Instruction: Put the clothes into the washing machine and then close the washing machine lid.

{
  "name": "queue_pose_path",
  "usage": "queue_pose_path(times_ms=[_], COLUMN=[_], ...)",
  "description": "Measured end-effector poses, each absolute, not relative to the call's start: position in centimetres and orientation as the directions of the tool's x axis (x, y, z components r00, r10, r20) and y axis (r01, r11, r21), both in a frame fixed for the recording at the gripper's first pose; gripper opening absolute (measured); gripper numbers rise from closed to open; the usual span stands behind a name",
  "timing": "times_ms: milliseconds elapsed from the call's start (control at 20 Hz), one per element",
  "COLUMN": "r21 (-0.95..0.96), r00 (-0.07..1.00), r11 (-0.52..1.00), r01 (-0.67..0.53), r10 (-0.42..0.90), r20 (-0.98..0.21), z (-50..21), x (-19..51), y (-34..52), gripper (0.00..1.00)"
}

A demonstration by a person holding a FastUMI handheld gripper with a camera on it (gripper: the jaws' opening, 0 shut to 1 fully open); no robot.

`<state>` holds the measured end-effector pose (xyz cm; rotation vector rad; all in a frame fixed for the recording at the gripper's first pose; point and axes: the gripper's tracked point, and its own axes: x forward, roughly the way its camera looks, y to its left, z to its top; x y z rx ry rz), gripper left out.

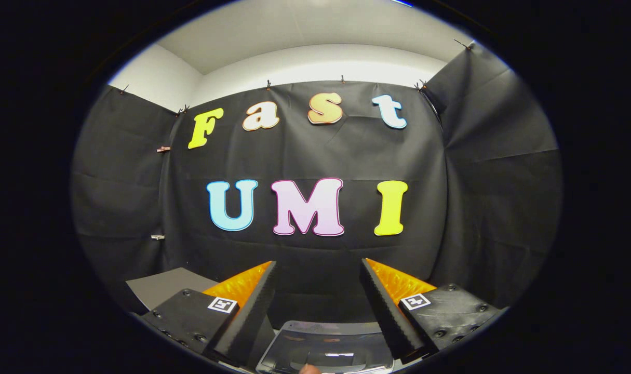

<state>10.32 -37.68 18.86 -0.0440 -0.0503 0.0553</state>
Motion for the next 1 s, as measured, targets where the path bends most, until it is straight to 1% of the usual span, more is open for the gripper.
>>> queue_pose_path(times_ms=[450,1000], r21=[-0.022,-0.035], r00=[0.999,0.999], r11=[0.999,0.999], r01=[-0.029,0.002], r10=[0.03,-0.001], r20=[0.044,0.033], z=[18.6,17.7], x=[10.8,11.0], y=[-37.9,-37.8], gripper=[0.99,0.99])
